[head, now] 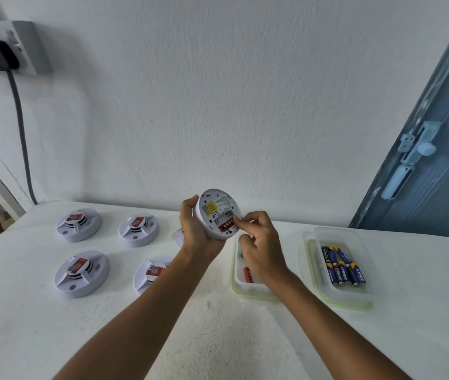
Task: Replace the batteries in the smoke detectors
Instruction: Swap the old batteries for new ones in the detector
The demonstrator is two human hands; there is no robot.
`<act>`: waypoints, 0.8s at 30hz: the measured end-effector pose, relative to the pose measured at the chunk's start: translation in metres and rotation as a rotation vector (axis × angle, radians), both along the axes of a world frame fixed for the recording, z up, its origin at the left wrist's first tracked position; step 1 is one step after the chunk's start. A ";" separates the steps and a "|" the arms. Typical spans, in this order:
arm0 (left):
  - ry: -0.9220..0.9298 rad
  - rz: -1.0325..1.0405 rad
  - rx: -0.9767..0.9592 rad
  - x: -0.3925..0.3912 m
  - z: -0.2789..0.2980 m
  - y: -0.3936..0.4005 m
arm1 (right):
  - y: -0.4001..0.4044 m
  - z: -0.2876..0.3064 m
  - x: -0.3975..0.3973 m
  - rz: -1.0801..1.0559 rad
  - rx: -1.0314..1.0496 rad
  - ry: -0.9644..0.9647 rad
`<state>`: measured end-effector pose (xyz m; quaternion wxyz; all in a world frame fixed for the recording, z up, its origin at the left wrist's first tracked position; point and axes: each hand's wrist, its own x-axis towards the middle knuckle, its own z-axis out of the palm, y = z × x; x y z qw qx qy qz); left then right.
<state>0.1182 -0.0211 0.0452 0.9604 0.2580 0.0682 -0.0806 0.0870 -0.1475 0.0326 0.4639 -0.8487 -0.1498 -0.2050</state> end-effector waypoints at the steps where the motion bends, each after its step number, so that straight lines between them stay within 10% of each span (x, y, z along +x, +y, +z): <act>1: -0.002 0.002 0.018 0.001 0.000 0.001 | -0.005 0.004 0.003 0.017 0.003 0.054; 7: 0.046 0.005 0.111 0.004 -0.003 0.009 | -0.019 0.001 0.016 -0.012 -0.611 0.590; 13: 0.091 0.021 0.148 0.004 -0.009 0.011 | -0.010 -0.023 0.021 0.027 -0.804 0.673; 24: 0.119 0.058 0.229 0.004 -0.011 0.015 | -0.017 0.015 0.019 0.018 0.446 0.345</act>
